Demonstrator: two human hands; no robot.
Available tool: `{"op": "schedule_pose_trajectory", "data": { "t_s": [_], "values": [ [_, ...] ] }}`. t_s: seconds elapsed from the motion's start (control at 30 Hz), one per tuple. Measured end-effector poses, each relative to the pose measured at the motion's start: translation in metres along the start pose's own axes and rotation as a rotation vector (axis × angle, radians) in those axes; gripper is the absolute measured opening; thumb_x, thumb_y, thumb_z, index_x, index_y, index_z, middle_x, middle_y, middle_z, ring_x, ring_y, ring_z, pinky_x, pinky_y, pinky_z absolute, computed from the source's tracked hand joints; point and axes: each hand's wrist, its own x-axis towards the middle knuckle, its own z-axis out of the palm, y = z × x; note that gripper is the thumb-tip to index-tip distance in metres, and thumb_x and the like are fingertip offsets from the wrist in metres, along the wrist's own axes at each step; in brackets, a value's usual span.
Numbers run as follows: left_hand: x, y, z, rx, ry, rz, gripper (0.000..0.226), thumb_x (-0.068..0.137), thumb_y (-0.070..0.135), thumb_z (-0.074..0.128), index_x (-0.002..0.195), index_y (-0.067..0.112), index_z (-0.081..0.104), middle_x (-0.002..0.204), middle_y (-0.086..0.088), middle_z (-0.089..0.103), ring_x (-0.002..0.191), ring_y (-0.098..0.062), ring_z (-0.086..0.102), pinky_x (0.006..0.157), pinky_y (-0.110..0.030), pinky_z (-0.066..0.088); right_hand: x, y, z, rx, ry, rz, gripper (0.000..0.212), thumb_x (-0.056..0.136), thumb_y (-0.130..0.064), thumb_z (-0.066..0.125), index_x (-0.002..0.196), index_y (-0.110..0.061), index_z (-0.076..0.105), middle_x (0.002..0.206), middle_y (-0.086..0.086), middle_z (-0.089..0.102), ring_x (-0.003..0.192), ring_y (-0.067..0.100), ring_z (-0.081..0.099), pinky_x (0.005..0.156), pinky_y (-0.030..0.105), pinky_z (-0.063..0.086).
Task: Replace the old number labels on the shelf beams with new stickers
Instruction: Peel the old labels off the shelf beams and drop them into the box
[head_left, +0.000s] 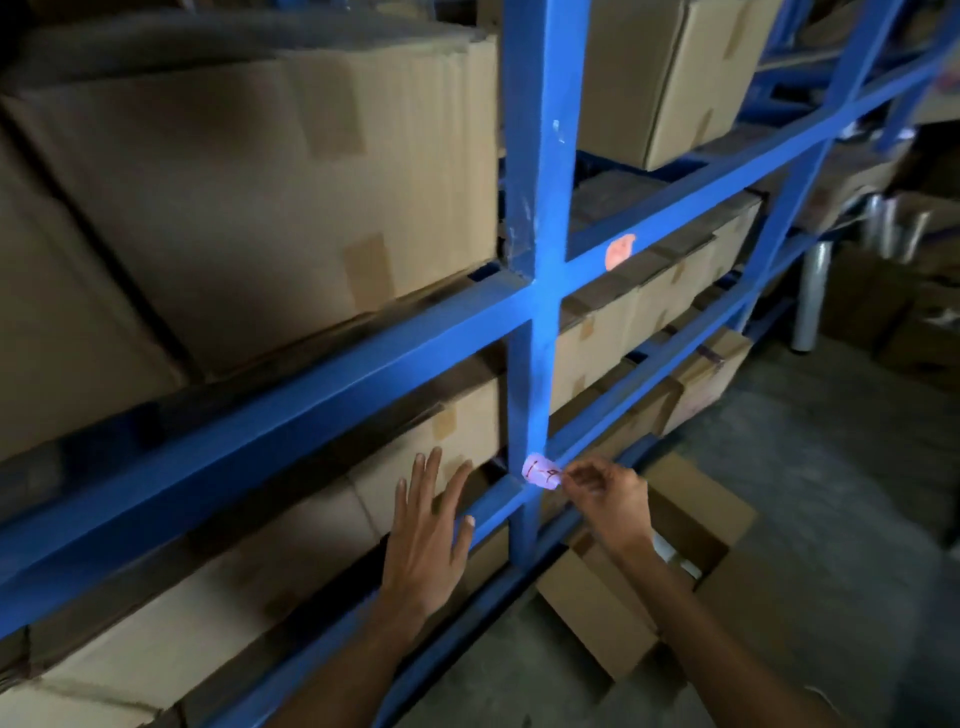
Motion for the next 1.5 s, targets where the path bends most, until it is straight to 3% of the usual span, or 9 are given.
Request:
{"op": "schedule_pose_trajectory", "data": {
  "t_s": [0.1,0.23,0.37,0.63,0.77,1.0,1.2,1.37,1.5],
  "values": [
    [0.024,0.005,0.048,0.011,-0.15,-0.022,0.061,0.099,0.036,0.042,0.155,0.027,0.021,0.166,-0.009,0.009,0.153,-0.027,0.004,0.123,-0.047,0.013,0.015,0.051,-0.019,-0.016,0.015,0.095,0.014,0.079,-0.006,0.077,0.073,-0.017,0.07,0.065,-0.009,0.069,0.059,-0.012,0.063,0.058,0.0,0.044],
    [0.051,0.001,0.104,0.093,-0.264,-0.081,0.072,0.093,0.059,0.016,0.155,0.022,0.024,0.162,-0.017,0.02,0.15,-0.034,0.018,0.119,-0.047,0.021,0.027,0.115,-0.029,-0.033,0.008,0.218,0.004,0.079,-0.008,0.077,0.078,-0.009,0.073,0.068,-0.002,0.07,0.058,-0.006,0.063,0.058,0.001,0.043],
    [0.077,-0.008,0.167,0.112,-0.353,-0.135,0.065,0.098,0.048,0.037,0.155,0.019,0.025,0.157,-0.022,0.028,0.142,-0.037,0.033,0.115,-0.048,0.029,0.033,0.175,-0.02,-0.072,-0.042,0.314,0.003,0.08,-0.012,0.075,0.078,-0.012,0.074,0.069,-0.003,0.071,0.067,0.01,0.067,0.063,0.011,0.046],
    [0.111,-0.038,0.245,0.112,-0.401,-0.222,0.063,0.1,0.045,0.037,0.155,0.015,0.025,0.155,-0.022,0.034,0.139,-0.038,0.039,0.108,-0.046,0.039,0.05,0.251,0.047,-0.031,-0.026,0.344,0.011,0.079,-0.014,0.074,0.071,-0.022,0.073,0.064,-0.011,0.07,0.064,-0.005,0.064,0.058,0.004,0.043],
    [0.101,-0.045,0.262,0.265,-0.248,-0.099,0.061,0.096,0.043,0.034,0.14,0.004,0.05,0.132,-0.022,0.06,0.116,-0.038,0.06,0.1,-0.044,0.048,0.052,0.275,0.08,-0.006,-0.047,0.34,0.008,0.08,-0.013,0.075,0.075,-0.019,0.075,0.066,-0.008,0.071,0.064,-0.001,0.065,0.057,0.005,0.045],
    [0.1,-0.052,0.275,0.333,-0.138,-0.048,0.056,0.097,0.039,0.045,0.141,0.005,0.048,0.132,-0.018,0.06,0.113,-0.034,0.061,0.095,-0.042,0.05,0.046,0.306,0.103,0.0,-0.056,0.393,0.005,0.081,-0.012,0.074,0.081,-0.016,0.076,0.07,-0.009,0.072,0.067,-0.004,0.065,0.056,0.005,0.047],
    [0.091,-0.057,0.278,0.365,-0.089,0.08,0.059,0.097,0.042,0.042,0.148,0.014,0.036,0.138,-0.014,0.048,0.118,-0.035,0.05,0.096,-0.047,0.043,0.038,0.321,0.09,0.008,-0.101,0.478,0.015,0.082,-0.005,0.071,0.083,-0.02,0.076,0.078,-0.012,0.073,0.072,0.002,0.068,0.067,0.025,0.059],
    [0.074,-0.045,0.294,0.158,-0.119,0.386,0.044,0.095,0.036,0.044,0.136,0.021,0.049,0.135,-0.009,0.048,0.121,-0.03,0.053,0.094,-0.042,0.038,0.045,0.335,0.056,0.012,-0.059,0.485,0.027,0.084,-0.005,0.068,0.077,-0.03,0.072,0.076,-0.016,0.071,0.071,0.0,0.066,0.064,0.025,0.057],
    [0.114,0.006,0.316,0.003,-0.139,0.495,0.043,0.097,0.03,0.046,0.138,0.018,0.047,0.137,-0.009,0.045,0.124,-0.028,0.051,0.1,-0.044,0.045,0.056,0.356,0.027,0.003,-0.009,0.51,0.019,0.084,-0.004,0.066,0.083,-0.02,0.077,0.075,-0.016,0.071,0.069,-0.002,0.065,0.066,0.023,0.055]
  ]
}}
